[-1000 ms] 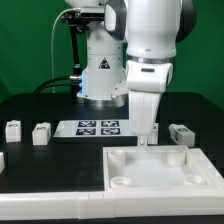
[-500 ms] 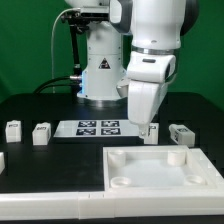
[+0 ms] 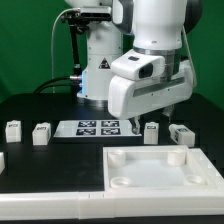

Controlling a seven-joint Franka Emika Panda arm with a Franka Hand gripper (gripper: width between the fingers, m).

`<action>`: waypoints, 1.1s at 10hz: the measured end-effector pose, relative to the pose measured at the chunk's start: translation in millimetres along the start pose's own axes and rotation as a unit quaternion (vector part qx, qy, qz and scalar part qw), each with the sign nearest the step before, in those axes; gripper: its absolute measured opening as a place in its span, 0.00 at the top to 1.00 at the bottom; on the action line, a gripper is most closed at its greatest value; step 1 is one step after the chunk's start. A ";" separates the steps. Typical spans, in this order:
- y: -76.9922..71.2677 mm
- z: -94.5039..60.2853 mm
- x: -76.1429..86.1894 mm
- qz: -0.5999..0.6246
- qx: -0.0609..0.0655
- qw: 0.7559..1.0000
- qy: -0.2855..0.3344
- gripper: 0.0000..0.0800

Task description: Assemble one leg

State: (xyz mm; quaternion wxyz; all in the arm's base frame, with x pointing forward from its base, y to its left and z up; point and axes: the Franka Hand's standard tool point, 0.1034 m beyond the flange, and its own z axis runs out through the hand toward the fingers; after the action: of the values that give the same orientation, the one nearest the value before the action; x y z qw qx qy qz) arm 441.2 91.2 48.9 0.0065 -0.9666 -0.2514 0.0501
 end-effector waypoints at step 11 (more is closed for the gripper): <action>-80.3 2.1 6.9 0.106 0.018 0.987 -0.122 0.19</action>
Offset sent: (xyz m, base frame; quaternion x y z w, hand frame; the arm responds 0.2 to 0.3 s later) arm -0.0286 0.0635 -0.0003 0.0085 0.0091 0.0546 0.9984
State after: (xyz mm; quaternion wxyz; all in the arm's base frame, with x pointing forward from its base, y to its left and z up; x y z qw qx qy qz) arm 408.0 164.7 49.2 -0.0118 -0.9741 -0.1453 0.1726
